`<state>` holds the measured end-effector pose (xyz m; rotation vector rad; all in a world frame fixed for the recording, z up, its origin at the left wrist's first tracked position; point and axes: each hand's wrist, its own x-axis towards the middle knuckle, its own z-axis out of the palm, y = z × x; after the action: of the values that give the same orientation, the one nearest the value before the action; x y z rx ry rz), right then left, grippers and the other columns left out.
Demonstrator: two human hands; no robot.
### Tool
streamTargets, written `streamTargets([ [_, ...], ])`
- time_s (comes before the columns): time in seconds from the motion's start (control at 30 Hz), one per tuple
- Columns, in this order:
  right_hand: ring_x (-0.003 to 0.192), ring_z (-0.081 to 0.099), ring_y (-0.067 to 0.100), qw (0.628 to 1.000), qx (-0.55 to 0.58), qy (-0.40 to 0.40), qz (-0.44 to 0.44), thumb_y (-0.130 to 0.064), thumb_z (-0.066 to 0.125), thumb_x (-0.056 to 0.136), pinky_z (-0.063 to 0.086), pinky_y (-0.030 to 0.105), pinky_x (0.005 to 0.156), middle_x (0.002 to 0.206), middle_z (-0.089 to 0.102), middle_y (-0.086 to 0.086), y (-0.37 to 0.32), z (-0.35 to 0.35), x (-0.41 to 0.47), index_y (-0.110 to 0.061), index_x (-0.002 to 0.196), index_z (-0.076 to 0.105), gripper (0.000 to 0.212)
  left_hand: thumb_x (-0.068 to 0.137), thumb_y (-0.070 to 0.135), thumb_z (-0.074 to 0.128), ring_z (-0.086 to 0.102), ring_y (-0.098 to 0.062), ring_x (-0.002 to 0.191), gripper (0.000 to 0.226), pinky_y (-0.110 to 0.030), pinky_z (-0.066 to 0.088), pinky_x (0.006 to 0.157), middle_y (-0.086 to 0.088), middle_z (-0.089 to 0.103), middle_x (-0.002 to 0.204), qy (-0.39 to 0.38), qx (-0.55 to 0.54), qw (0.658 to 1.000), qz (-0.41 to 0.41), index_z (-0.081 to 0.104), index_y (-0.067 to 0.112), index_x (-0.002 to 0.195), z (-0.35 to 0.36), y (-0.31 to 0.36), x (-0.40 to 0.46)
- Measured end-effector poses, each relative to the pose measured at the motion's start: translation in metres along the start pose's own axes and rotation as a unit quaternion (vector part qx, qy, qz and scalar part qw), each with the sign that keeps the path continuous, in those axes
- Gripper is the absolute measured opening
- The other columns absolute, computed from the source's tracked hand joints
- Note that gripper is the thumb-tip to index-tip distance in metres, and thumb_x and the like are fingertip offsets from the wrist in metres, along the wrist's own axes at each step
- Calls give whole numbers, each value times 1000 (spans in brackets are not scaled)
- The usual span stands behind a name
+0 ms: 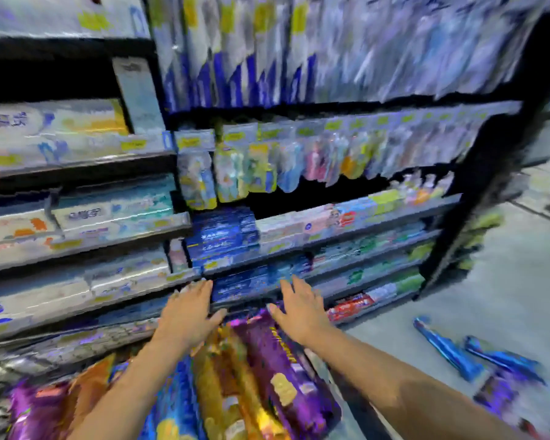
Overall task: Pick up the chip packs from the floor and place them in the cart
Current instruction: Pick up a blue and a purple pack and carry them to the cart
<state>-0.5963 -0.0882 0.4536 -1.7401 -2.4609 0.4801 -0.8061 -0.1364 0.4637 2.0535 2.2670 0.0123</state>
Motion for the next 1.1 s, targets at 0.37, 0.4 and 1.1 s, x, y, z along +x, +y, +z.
streamTargets([
  [0.37, 136, 37, 28, 943, 11, 93, 320, -54, 39, 91, 24, 48, 113, 148, 37, 10, 317, -89, -101, -17, 146, 31, 67, 86, 57, 48, 63, -32, 112, 71, -41, 52, 93, -19, 62, 126, -4, 42, 949, 313, 51, 3, 131, -15, 323, 115],
  [0.4, 136, 37, 27, 935, 17, 96, 342, -54, 39, 90, 25, 47, 112, 147, 38, 10, 346, -91, -111, -17, 146, 31, 67, 84, 58, 47, 66, -34, 105, 72, -43, 55, 88, -20, 65, 119, -11, 47, 944, 325, 57, 0, 126, -12, 352, 121],
  [1.1, 127, 47, 28, 800, 147, -11, 582, -55, 49, 88, 38, 42, 101, 137, 49, 9, 780, -22, -157, -16, 141, 33, 68, 91, 48, 49, 35, -27, 137, 76, -39, 34, 109, -12, 35, 149, -225, 162, 857, 435, 20, 6, 148, 199, 810, 305],
])
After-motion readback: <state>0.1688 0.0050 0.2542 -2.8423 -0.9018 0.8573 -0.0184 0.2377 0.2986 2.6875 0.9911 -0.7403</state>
